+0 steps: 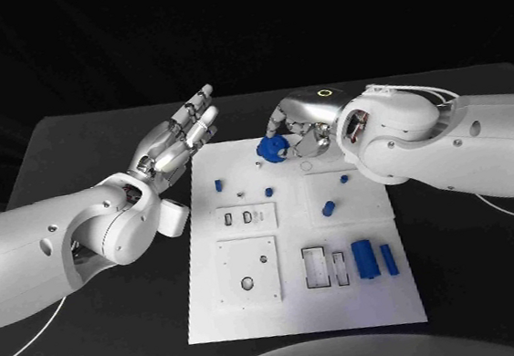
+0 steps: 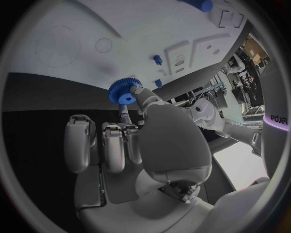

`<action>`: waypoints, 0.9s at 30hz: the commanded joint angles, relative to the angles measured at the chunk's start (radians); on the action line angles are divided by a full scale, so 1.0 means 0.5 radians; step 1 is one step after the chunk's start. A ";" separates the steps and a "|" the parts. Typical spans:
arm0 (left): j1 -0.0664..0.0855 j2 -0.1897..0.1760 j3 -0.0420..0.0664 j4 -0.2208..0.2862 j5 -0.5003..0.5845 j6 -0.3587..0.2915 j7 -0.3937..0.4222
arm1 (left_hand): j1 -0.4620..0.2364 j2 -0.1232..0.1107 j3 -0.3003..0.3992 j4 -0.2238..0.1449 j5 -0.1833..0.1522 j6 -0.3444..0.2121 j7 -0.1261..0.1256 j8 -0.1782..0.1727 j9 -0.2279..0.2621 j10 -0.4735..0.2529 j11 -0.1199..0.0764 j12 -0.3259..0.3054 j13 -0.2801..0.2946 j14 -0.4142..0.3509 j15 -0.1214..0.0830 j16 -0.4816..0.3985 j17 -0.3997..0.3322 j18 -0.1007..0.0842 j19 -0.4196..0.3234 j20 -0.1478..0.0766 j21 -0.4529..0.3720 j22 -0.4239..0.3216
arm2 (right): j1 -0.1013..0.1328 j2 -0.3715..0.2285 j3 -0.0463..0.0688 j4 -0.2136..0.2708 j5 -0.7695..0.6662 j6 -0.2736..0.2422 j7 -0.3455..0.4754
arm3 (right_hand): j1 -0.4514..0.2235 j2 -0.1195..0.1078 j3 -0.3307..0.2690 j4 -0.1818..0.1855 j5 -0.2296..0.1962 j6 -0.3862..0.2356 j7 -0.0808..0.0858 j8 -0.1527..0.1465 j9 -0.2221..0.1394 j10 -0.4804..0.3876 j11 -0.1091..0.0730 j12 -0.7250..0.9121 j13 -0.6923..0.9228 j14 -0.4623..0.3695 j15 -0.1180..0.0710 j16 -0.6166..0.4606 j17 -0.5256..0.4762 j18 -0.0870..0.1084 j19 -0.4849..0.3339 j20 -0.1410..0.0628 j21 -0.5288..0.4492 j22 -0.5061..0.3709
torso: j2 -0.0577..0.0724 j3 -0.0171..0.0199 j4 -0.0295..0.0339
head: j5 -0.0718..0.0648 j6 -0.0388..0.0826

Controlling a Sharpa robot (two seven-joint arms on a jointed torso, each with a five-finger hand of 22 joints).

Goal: Assemble the parts on the task board

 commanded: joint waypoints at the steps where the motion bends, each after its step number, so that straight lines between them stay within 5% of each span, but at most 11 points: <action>1: 0.000 0.002 0.001 0.000 -0.001 0.034 0.018 | 0.024 0.003 0.016 -0.001 0.008 0.005 0.012 0.011 0.003 0.004 0.011 0.000 -0.002 0.002 0.011 -0.002 -0.002 0.018 -0.001 0.013 -0.001 -0.002 | -0.008 0.045 0.002 -0.031 0.004 0.057 0.014 | -0.028 0.000 0.001 0.016 -0.013 0.141 -0.020 0.109 0.191 0.210 0.012 0.008 0.527 0.209 0.014 0.007 0.526 0.005 0.001 0.009 -0.007 0.209 | 0.001 -0.0007 0.002 | -0.003 0.000; 27: 0.000 -0.032 0.000 0.004 0.011 0.037 0.015 | 0.025 0.003 0.016 -0.001 0.009 0.005 0.012 0.011 0.003 0.004 0.013 0.000 -0.002 0.002 0.014 -0.002 -0.002 0.017 -0.001 0.014 -0.001 -0.002 | -0.067 0.262 0.002 -0.205 -0.067 0.163 0.004 | -0.031 -0.003 0.031 0.014 -0.050 0.061 0.016 0.015 0.154 0.210 0.042 0.008 0.527 0.209 0.040 0.007 0.526 0.016 -0.030 0.033 -0.053 0.182 | 0.000 -0.0001 0.000 | -0.002 -0.009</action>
